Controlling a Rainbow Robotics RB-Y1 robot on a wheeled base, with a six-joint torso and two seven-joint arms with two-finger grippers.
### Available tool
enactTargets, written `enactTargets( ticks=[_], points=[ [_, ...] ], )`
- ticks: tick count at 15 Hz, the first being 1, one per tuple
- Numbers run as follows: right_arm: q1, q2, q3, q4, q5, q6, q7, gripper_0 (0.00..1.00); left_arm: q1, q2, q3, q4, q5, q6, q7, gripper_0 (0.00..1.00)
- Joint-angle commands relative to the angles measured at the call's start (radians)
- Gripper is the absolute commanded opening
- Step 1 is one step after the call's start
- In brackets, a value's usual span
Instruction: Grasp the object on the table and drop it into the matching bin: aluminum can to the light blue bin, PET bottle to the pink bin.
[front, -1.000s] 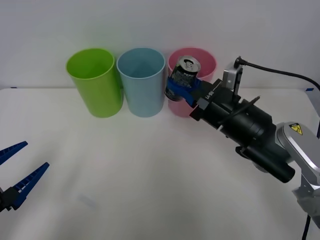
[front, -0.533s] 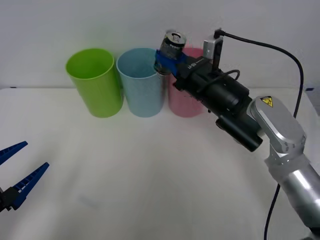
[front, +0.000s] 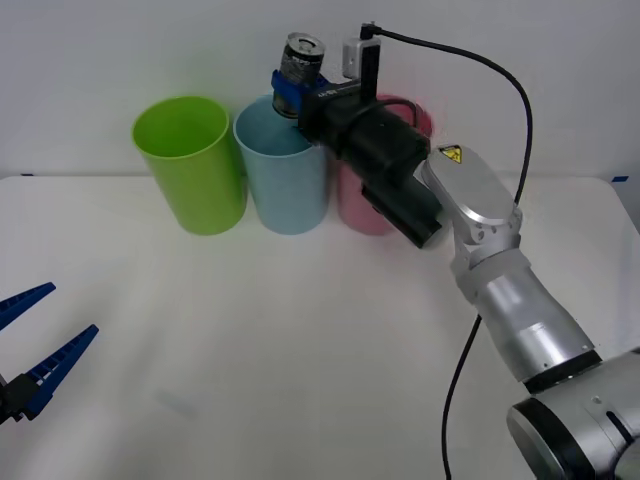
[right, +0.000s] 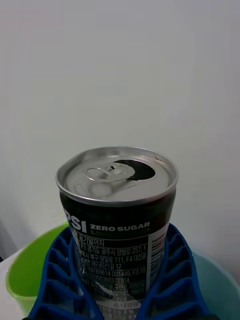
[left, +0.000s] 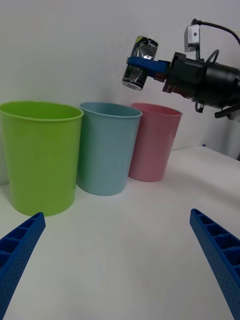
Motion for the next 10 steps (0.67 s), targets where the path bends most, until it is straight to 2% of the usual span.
enactTargets(
  ticks=[1,5,10],
  points=[
    [-0.062,0.048,-0.001,0.083,0.012,0.058,0.014,0.0,0.0,0.0,0.0,0.0,0.0,0.0,0.0,1.0],
    [-0.111,0.076,0.002,0.149,0.02,0.122,0.034,0.0,0.0,0.0,0.0,0.0,0.0,0.0,0.0,1.0],
    [-0.109,0.079,0.004,0.149,0.023,0.125,0.046,0.0,0.0,0.0,0.0,0.0,0.0,0.0,0.0,1.0]
  ],
)
